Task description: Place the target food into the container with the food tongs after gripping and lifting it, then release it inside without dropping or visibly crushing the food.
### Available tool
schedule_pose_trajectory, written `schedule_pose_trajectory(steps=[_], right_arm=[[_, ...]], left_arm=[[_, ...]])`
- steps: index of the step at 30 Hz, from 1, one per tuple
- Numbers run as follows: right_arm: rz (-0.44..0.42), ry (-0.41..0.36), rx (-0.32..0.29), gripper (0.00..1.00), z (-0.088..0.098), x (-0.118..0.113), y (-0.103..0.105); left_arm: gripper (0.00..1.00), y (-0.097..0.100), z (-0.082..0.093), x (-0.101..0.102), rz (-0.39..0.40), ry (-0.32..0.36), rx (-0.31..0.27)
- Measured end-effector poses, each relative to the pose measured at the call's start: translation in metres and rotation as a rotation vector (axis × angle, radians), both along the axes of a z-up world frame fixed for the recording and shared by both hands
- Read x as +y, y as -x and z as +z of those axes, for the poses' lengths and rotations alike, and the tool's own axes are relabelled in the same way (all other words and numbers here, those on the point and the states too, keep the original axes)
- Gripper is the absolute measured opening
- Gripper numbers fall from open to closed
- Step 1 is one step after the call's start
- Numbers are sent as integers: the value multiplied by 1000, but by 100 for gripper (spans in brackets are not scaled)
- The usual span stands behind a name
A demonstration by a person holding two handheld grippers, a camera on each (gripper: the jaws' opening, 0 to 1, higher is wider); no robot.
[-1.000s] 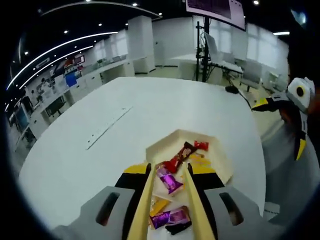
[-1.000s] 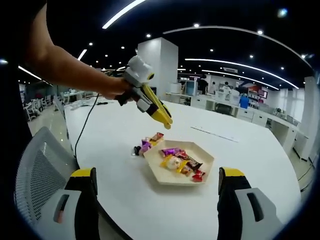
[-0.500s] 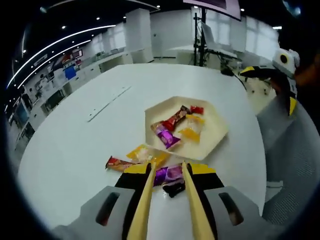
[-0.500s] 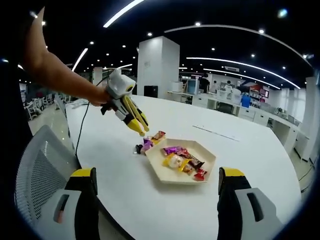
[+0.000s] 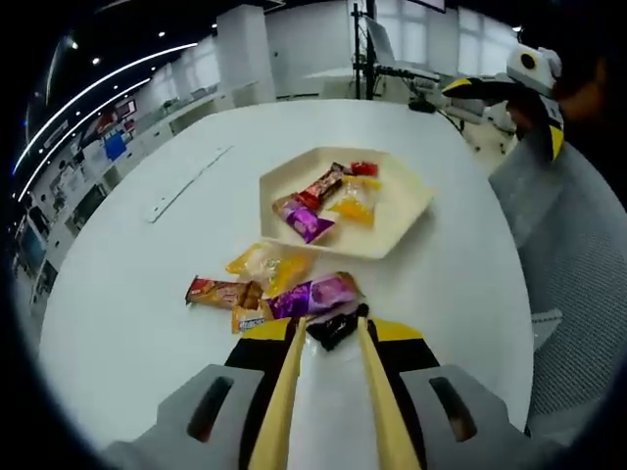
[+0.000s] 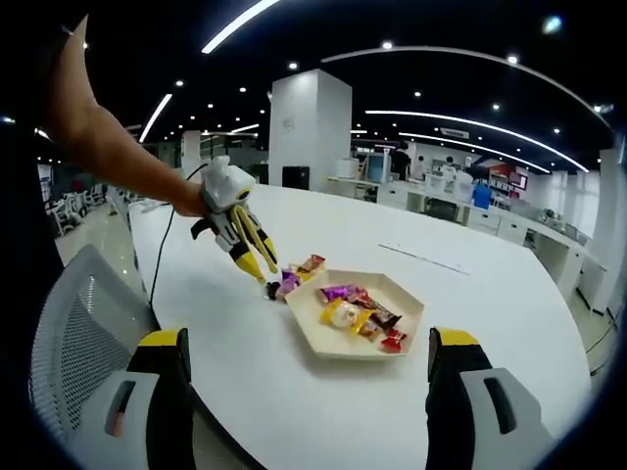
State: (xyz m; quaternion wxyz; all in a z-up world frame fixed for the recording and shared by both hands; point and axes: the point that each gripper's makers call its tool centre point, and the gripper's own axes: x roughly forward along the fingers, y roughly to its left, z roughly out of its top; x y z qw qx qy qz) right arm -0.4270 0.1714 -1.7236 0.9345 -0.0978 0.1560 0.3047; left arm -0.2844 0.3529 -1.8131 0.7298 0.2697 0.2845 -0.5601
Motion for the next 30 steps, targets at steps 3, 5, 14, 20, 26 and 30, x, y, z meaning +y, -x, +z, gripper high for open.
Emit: schedule_pose_trajectory(steps=[3, 5, 14, 20, 26, 30], right_arm=[[-2, -2, 1, 99, 0, 0, 0], [-2, -1, 3, 99, 0, 0, 0], [-15, -14, -2, 99, 2, -2, -1], [-15, -12, -1, 99, 2, -2, -1], [-12, -12, -2, 99, 2, -1, -1], [-13, -11, -2, 99, 2, -1, -1]], left_arm=[[26, 0, -2, -4, -17, 3, 15], [26, 2, -3, -7, -35, 2, 29], [26, -5, -6, -12, -37, 16, 71], [26, -1, -13, -6, -13, -7, 122], [26, 10, -16, 0, -23, -25, 150], [26, 25, -19, 3, -62, -46, 162]])
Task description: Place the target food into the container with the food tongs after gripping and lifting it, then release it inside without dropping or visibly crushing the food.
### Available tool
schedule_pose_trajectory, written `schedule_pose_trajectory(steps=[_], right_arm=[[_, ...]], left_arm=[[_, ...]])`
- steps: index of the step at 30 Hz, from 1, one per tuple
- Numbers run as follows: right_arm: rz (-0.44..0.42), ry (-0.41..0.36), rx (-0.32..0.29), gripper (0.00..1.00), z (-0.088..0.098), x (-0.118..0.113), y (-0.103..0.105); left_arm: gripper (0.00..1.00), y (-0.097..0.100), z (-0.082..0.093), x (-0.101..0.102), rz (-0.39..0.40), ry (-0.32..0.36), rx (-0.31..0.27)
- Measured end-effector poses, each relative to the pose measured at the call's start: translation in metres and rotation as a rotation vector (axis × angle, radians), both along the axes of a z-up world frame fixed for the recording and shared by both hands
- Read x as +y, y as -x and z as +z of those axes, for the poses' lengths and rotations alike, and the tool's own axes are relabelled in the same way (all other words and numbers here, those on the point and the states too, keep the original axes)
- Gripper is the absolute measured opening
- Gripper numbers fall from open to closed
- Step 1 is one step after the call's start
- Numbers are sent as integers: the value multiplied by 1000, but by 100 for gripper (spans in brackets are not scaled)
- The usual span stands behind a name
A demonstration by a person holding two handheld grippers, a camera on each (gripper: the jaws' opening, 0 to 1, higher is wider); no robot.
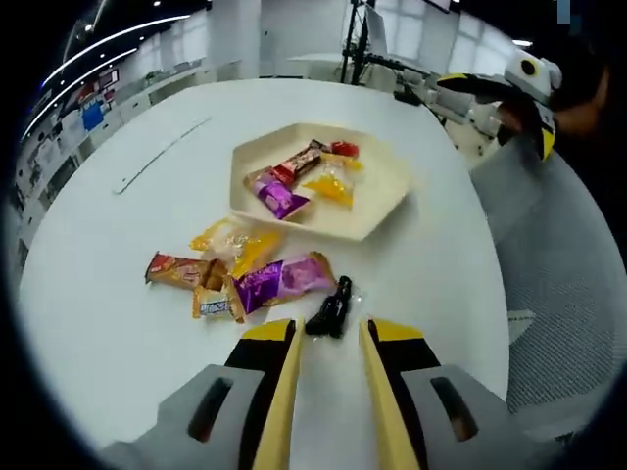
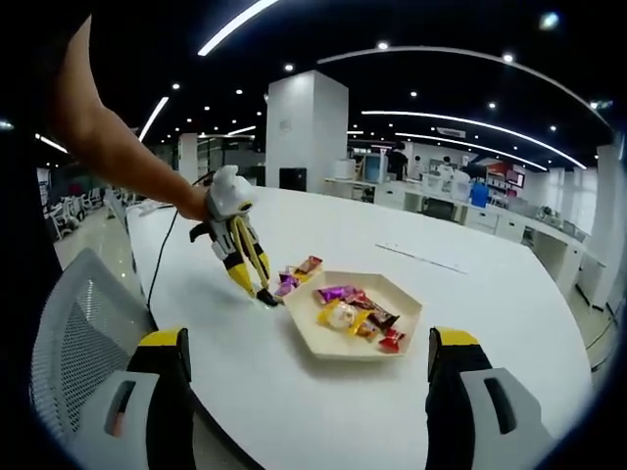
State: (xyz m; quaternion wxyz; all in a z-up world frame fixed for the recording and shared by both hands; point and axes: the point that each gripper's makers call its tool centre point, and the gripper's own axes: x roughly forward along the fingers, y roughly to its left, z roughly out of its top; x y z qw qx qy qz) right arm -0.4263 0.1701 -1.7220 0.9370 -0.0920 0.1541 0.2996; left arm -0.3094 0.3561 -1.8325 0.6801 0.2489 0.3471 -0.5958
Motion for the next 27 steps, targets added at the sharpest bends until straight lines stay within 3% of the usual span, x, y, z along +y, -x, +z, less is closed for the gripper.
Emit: schedule_pose_trajectory(steps=[10, 13, 16, 22, 27], right_arm=[[6, 6, 5, 99, -2, 1, 1], [4, 7, 5, 99, -1, 1, 0], [3, 8, 3, 99, -1, 0, 0], [0, 7, 1, 99, -1, 0, 0], [0, 6, -1, 99, 0, 0, 0]], left_arm=[[26, 0, 3, -14, -37, -3, -57], [25, -2, -4, -12, -73, -55, -100], [21, -5, -2, -12, -40, -50, -101], [17, 2, 0, -13, -72, -77, -130], [16, 5, 1, -9, -64, -84, -122]])
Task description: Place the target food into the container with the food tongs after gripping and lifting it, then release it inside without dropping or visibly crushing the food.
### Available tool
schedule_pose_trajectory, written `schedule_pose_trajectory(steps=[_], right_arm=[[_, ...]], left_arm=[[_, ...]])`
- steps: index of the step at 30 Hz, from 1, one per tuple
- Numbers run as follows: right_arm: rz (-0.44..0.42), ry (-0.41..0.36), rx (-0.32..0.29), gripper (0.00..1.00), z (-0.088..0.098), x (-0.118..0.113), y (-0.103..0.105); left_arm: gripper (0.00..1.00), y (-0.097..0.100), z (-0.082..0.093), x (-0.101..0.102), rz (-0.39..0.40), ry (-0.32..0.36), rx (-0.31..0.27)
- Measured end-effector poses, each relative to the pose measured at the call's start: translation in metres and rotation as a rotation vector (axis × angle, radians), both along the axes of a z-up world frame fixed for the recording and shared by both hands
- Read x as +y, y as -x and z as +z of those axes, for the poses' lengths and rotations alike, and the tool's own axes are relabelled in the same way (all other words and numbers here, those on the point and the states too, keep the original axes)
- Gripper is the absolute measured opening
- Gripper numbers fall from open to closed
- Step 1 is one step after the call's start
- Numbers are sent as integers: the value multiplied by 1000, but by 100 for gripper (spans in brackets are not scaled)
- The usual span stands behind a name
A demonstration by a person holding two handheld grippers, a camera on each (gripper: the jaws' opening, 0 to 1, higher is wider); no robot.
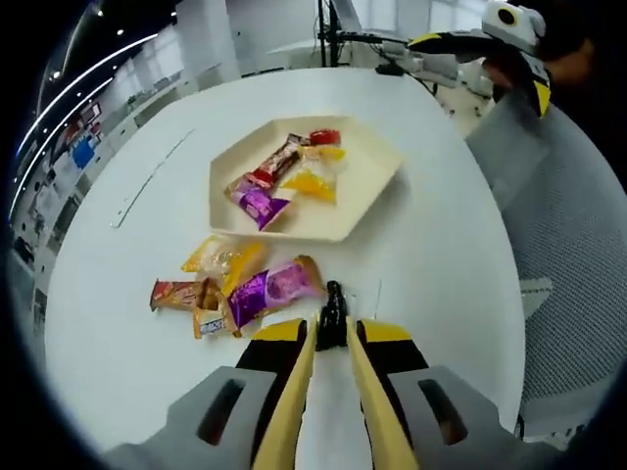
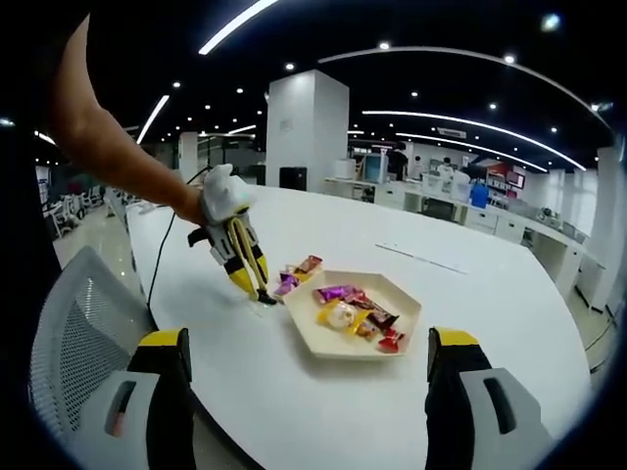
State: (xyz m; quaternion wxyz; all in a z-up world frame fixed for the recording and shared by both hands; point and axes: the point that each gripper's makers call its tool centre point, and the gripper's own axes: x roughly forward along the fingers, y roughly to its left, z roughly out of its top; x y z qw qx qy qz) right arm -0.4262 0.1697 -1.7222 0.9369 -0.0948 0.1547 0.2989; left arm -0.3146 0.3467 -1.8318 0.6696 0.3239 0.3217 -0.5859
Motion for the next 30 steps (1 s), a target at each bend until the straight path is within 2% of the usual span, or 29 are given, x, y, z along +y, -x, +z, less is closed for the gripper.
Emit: schedule_pose_trajectory(steps=[3, 6, 9, 12, 17, 30], right_arm=[[1, -1, -1, 99, 0, 0, 0], [5, 1, -1, 99, 0, 1, 0], [7, 2, 0, 99, -1, 1, 0], [8, 5, 1, 99, -1, 1, 0], [16, 8, -1, 99, -1, 3, 1], [16, 5, -3, 99, 0, 3, 1]], left_arm=[[16, 2, 4, 3, 10, 3, 6], [16, 8, 7, 10, 5, -12, 37], [17, 5, 10, 16, 15, -15, 33], [17, 0, 25, 17, 55, 28, 40], [16, -6, 38, 21, 73, 44, 63], [17, -34, 91, 14, 86, 88, -19]])
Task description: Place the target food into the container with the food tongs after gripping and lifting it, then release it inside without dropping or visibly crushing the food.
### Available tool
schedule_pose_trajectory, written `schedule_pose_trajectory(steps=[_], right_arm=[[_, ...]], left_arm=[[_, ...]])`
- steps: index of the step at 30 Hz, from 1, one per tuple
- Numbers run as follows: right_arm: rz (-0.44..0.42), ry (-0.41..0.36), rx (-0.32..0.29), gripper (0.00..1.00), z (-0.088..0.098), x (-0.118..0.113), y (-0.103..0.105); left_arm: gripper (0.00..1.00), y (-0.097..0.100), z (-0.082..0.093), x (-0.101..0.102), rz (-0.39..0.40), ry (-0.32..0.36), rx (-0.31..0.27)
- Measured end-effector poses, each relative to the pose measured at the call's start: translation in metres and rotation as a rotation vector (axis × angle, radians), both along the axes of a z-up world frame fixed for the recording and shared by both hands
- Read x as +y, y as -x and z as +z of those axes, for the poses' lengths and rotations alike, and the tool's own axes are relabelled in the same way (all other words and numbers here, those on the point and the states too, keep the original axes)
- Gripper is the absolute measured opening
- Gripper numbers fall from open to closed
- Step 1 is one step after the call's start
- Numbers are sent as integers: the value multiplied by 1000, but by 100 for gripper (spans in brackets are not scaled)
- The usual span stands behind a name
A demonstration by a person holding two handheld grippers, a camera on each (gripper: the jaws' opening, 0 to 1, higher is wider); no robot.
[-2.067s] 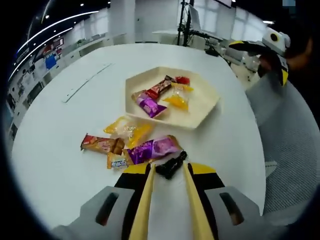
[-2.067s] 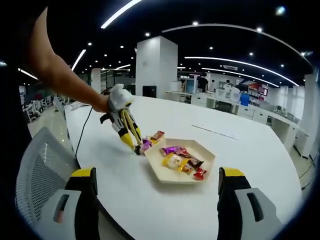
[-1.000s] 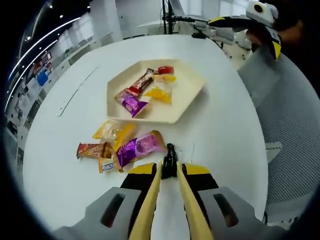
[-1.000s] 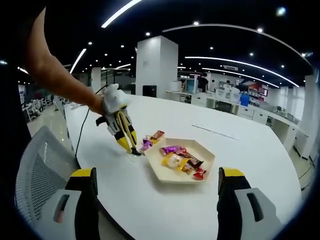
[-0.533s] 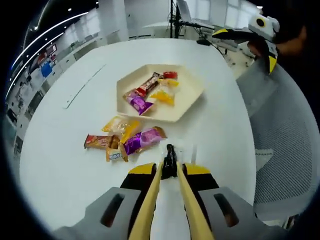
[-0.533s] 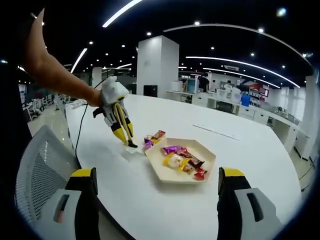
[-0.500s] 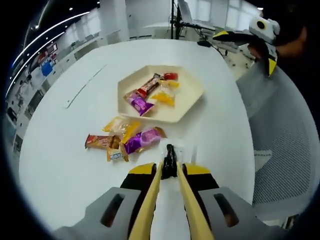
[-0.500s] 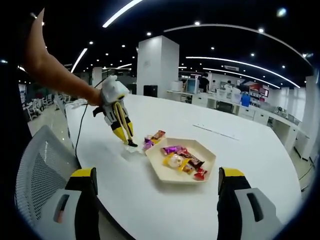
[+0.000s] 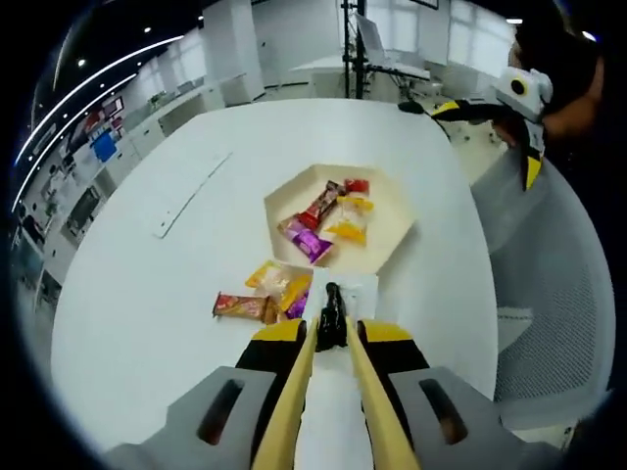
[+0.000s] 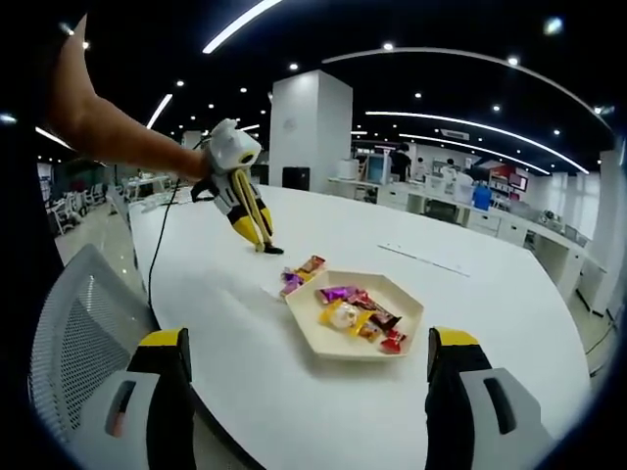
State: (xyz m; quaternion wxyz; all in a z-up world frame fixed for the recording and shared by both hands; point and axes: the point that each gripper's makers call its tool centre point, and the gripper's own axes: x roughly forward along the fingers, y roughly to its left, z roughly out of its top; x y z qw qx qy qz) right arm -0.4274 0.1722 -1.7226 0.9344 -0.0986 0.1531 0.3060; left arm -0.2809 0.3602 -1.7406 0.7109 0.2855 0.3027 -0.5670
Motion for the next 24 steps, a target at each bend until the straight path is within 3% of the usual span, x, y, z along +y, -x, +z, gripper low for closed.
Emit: schedule_pose_trajectory(steps=[4, 11, 13, 15, 20, 21, 24], right_arm=[[0, -17, -14, 98, 4, -2, 0], [23, 8, -24, 98, 3, -1, 0], [13, -13, -10, 99, 3, -2, 0], [-8, -85, 8, 95, 8, -3, -1], [-66, -129, -2, 95, 14, -15, -5], [-78, -129, -17, 95, 15, -17, -7], [-64, -123, -155, 95, 33, -18, -11]], left_arm=[[17, -6, 15, -4, -5, -8, -19], [17, -13, 25, -11, -6, -7, -26], [17, -14, 25, -16, -8, -7, -28], [17, -16, 24, -21, -5, -12, -31], [17, -16, 27, -40, -20, 2, -36], [17, -17, 27, -45, -24, -1, -42], [17, -16, 27, -57, -38, -3, -39]])
